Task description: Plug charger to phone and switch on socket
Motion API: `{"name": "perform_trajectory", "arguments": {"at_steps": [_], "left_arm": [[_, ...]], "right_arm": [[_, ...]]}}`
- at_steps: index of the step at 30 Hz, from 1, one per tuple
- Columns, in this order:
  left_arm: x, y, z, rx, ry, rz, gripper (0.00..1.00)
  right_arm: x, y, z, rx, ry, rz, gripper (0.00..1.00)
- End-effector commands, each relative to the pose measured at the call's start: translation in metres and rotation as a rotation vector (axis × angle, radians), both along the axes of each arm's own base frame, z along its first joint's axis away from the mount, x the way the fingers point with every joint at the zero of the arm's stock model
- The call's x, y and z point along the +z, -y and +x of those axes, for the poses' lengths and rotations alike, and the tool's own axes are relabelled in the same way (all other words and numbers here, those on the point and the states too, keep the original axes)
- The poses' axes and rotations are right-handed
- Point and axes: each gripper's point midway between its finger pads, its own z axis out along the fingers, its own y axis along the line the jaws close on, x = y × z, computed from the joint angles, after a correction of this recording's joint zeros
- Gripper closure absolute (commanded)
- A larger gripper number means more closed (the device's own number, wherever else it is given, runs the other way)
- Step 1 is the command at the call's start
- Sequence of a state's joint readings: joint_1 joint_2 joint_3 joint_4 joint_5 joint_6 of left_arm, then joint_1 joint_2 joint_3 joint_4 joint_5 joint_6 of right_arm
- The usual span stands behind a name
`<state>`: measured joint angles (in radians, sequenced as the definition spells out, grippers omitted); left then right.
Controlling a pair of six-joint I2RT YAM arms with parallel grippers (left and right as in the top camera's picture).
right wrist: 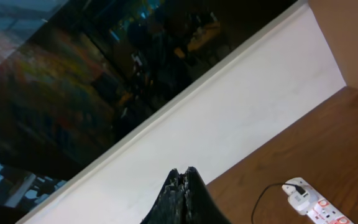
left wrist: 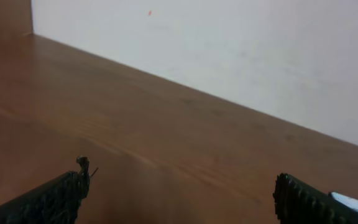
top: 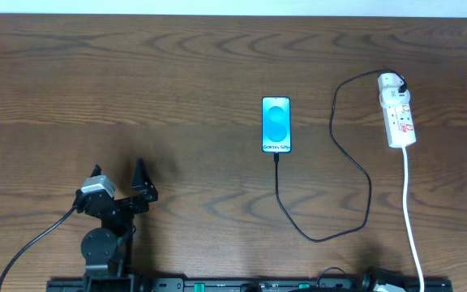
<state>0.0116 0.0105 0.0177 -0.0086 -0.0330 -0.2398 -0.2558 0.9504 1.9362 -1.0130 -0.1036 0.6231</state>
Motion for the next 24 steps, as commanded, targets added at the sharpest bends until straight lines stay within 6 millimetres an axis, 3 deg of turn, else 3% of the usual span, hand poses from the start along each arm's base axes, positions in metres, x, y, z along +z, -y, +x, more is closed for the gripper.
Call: {"name": "perform_trajectory", "arguments": {"at_steps": [1, 24], "left_arm": [[-0.011, -0.007, -0.001, 0.042, -0.029, -0.002, 0.02], [-0.031, -0.007, -0.001, 0.042, -0.118, -0.002, 0.02]], "right_arm": [[0.003, 0.001, -0.01, -0.02, 0.014, -0.035, 0.99], [0.009, -0.011, -0.026, 0.026, 0.052, -0.042, 0.99]]}}
